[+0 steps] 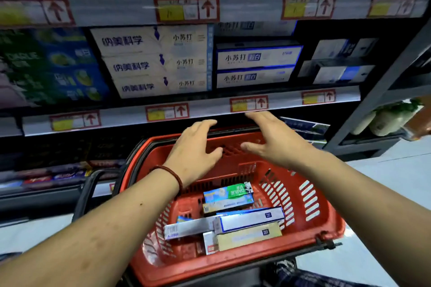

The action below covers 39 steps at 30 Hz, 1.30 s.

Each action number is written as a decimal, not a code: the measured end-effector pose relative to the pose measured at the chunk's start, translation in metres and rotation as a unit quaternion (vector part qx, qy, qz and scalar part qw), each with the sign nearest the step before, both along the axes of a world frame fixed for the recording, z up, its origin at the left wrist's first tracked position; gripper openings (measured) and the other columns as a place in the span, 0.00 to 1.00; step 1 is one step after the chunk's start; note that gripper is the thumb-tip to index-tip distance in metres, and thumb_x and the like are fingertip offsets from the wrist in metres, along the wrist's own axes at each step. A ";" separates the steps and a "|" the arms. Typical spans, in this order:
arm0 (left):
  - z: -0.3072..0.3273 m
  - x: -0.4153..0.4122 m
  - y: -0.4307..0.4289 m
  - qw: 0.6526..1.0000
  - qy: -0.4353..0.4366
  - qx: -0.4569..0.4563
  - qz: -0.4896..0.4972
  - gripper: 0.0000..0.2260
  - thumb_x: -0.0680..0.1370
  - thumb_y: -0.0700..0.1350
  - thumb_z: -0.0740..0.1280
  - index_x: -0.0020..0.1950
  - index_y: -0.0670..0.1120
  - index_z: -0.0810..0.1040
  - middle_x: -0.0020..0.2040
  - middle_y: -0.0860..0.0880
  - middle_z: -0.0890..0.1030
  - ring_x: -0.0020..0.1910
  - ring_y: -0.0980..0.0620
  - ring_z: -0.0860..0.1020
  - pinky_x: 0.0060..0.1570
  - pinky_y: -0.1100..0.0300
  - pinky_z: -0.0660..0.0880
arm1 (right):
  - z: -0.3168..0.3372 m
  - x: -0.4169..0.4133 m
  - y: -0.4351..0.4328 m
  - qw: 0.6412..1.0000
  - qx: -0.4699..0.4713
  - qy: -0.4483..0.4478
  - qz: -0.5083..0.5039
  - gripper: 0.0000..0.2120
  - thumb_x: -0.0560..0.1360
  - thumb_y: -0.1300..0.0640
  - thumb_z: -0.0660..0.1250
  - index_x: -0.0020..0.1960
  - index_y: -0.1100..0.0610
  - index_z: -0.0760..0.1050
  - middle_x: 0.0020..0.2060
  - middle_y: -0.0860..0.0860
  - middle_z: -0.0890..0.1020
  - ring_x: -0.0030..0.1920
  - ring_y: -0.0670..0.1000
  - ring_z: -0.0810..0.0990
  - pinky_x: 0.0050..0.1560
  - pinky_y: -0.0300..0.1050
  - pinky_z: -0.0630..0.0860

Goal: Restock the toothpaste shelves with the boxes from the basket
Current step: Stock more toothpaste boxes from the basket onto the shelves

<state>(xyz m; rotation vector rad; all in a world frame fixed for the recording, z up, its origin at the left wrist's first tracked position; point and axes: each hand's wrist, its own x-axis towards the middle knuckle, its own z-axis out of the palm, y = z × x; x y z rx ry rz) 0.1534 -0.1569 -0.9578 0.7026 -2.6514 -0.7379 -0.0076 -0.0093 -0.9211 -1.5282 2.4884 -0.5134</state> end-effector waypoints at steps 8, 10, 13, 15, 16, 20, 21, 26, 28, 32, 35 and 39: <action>-0.074 0.018 0.013 0.979 -0.187 -0.010 -0.075 0.32 0.75 0.57 0.71 0.76 0.50 0.66 0.72 0.47 0.74 0.70 0.43 0.73 0.69 0.48 0.70 | -0.063 0.010 0.025 0.983 0.175 -0.042 0.040 0.41 0.73 0.44 0.75 0.79 0.54 0.60 0.73 0.55 0.68 0.73 0.55 0.70 0.71 0.44 0.65; -0.094 0.018 0.019 0.966 -0.233 -0.003 -0.114 0.32 0.75 0.58 0.71 0.76 0.50 0.65 0.72 0.46 0.74 0.70 0.43 0.73 0.68 0.49 0.70 | -0.083 0.006 0.029 0.974 0.215 -0.056 0.039 0.41 0.72 0.44 0.76 0.78 0.54 0.62 0.73 0.55 0.70 0.70 0.55 0.72 0.70 0.45 0.69; -0.123 0.018 0.030 0.934 -0.315 0.006 -0.171 0.32 0.77 0.57 0.69 0.78 0.49 0.64 0.73 0.44 0.73 0.71 0.42 0.73 0.68 0.50 0.70 | -0.110 0.001 0.033 0.959 0.272 -0.070 0.046 0.39 0.72 0.46 0.76 0.77 0.55 0.65 0.72 0.56 0.72 0.69 0.57 0.73 0.67 0.46 0.70; -0.140 0.020 0.035 0.914 -0.355 0.020 -0.196 0.29 0.79 0.56 0.67 0.77 0.47 0.65 0.71 0.41 0.75 0.69 0.40 0.74 0.65 0.51 0.72 | -0.130 0.000 0.035 0.947 0.310 -0.069 0.049 0.38 0.72 0.47 0.76 0.77 0.57 0.64 0.71 0.58 0.73 0.70 0.58 0.73 0.67 0.46 0.71; -0.145 0.022 0.036 0.907 -0.368 0.029 -0.203 0.27 0.79 0.55 0.67 0.75 0.46 0.67 0.69 0.40 0.76 0.67 0.40 0.75 0.64 0.51 0.73 | -0.139 0.002 0.035 0.942 0.325 -0.065 0.054 0.38 0.73 0.47 0.75 0.77 0.57 0.64 0.71 0.58 0.73 0.70 0.58 0.73 0.67 0.46 0.71; -0.160 0.019 0.039 0.885 -0.405 0.046 -0.225 0.22 0.79 0.53 0.67 0.70 0.44 0.71 0.62 0.41 0.80 0.62 0.40 0.76 0.59 0.51 0.74 | -0.168 0.013 0.026 0.922 0.367 -0.056 0.109 0.34 0.73 0.47 0.74 0.75 0.54 0.67 0.70 0.55 0.75 0.68 0.57 0.74 0.66 0.48 0.73; -0.161 0.019 0.041 0.883 -0.408 0.040 -0.228 0.21 0.79 0.53 0.67 0.68 0.44 0.72 0.61 0.41 0.80 0.62 0.39 0.76 0.59 0.51 0.75 | -0.171 0.020 0.022 0.917 0.375 -0.048 0.128 0.33 0.74 0.46 0.73 0.75 0.53 0.68 0.70 0.55 0.75 0.69 0.57 0.74 0.67 0.48 0.73; -0.174 0.013 0.041 0.872 -0.428 0.016 -0.235 0.18 0.79 0.53 0.66 0.64 0.45 0.72 0.61 0.40 0.79 0.61 0.39 0.77 0.58 0.51 0.75 | -0.192 0.039 0.007 0.890 0.415 -0.004 0.192 0.29 0.75 0.48 0.73 0.72 0.54 0.68 0.68 0.55 0.75 0.67 0.59 0.75 0.63 0.51 0.74; -0.175 0.012 0.042 0.872 -0.427 -0.003 -0.240 0.18 0.78 0.53 0.67 0.64 0.45 0.72 0.61 0.41 0.78 0.60 0.39 0.77 0.56 0.51 0.76 | -0.194 0.039 0.007 0.888 0.418 -0.004 0.193 0.28 0.76 0.48 0.72 0.71 0.55 0.67 0.68 0.56 0.75 0.67 0.59 0.75 0.63 0.52 0.75; -0.173 0.007 0.042 0.880 -0.388 -0.089 -0.258 0.18 0.78 0.53 0.65 0.63 0.44 0.74 0.61 0.43 0.77 0.60 0.40 0.77 0.54 0.51 0.73 | -0.198 0.034 0.008 0.896 0.407 -0.005 0.177 0.25 0.78 0.47 0.69 0.70 0.55 0.68 0.67 0.56 0.75 0.66 0.59 0.75 0.62 0.52 0.74; -0.171 0.005 0.041 0.899 -0.361 -0.058 -0.239 0.18 0.78 0.52 0.64 0.64 0.44 0.72 0.62 0.43 0.76 0.60 0.40 0.77 0.56 0.50 0.75 | -0.200 0.031 0.007 0.908 0.388 -0.004 0.158 0.24 0.78 0.49 0.68 0.70 0.56 0.67 0.67 0.56 0.75 0.66 0.59 0.75 0.63 0.52 0.74; -0.156 -0.002 0.031 0.928 -0.316 0.018 -0.199 0.20 0.74 0.57 0.64 0.59 0.46 0.77 0.58 0.45 0.80 0.57 0.43 0.78 0.56 0.51 0.76 | -0.194 0.024 0.008 0.927 0.351 -0.026 0.132 0.20 0.80 0.47 0.66 0.67 0.55 0.68 0.64 0.55 0.77 0.63 0.59 0.77 0.60 0.50 0.72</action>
